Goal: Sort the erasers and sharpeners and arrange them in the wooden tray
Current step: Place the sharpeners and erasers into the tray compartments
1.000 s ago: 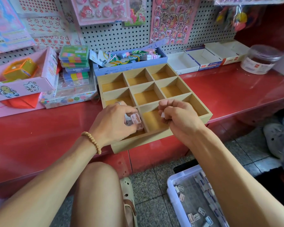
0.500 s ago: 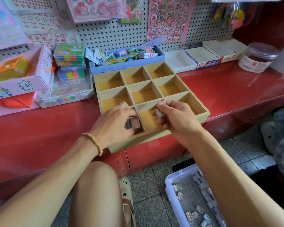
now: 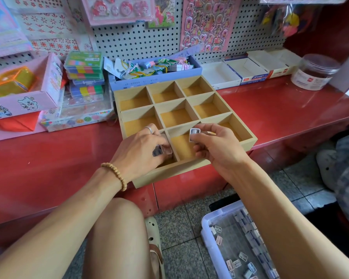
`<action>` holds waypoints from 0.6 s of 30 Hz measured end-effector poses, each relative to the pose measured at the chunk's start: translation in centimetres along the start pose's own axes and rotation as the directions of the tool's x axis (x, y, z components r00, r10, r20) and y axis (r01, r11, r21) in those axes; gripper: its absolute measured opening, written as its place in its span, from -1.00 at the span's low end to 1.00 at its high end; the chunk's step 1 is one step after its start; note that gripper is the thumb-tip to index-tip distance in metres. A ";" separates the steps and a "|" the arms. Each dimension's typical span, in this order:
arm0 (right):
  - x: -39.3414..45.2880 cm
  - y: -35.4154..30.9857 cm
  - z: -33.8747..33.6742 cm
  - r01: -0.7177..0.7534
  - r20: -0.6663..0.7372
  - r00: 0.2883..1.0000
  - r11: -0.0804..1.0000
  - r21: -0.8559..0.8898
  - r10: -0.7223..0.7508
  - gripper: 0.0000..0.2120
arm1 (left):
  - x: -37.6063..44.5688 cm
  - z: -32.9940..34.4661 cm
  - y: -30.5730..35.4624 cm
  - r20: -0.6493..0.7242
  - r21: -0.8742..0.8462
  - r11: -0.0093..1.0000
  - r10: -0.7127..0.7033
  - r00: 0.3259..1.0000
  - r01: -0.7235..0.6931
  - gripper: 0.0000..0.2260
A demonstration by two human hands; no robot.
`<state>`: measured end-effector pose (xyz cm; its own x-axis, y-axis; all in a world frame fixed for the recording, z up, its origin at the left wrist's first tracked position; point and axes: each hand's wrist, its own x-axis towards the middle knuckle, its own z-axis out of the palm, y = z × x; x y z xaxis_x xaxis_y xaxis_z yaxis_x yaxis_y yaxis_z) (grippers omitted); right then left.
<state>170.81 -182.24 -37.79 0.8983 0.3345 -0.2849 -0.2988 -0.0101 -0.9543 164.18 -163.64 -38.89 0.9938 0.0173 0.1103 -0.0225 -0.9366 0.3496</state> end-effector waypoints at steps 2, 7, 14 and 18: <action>-0.1 -0.1 0.1 0.019 -0.006 1.000 0.999 -0.051 -0.019 -0.88 | 0.0 0.0 -0.1 -0.028 -0.019 1.000 0.003 1.000 -0.003 -0.86; -0.5 -0.6 0.9 0.070 0.038 0.997 0.983 -0.171 -0.065 -0.90 | -0.2 -1.3 0.5 -0.189 -0.247 0.967 0.013 0.982 -0.060 -0.65; -1.3 -0.9 3.1 0.090 0.132 0.989 0.971 -0.220 -0.062 -0.87 | -0.5 -3.1 2.0 -0.200 -0.262 0.958 0.066 0.978 -0.118 -0.78; -1.5 -1.0 3.6 0.081 0.119 0.991 0.975 -0.208 -0.057 -0.89 | -0.8 -3.5 2.0 -0.186 -0.250 0.962 0.062 0.981 -0.109 -0.77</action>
<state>168.61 -179.36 -36.08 0.8693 0.4441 -0.2171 -0.1513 -0.1791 -0.9721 162.91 -164.25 -35.00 0.9527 0.0236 0.3029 -0.1569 -0.8156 0.5570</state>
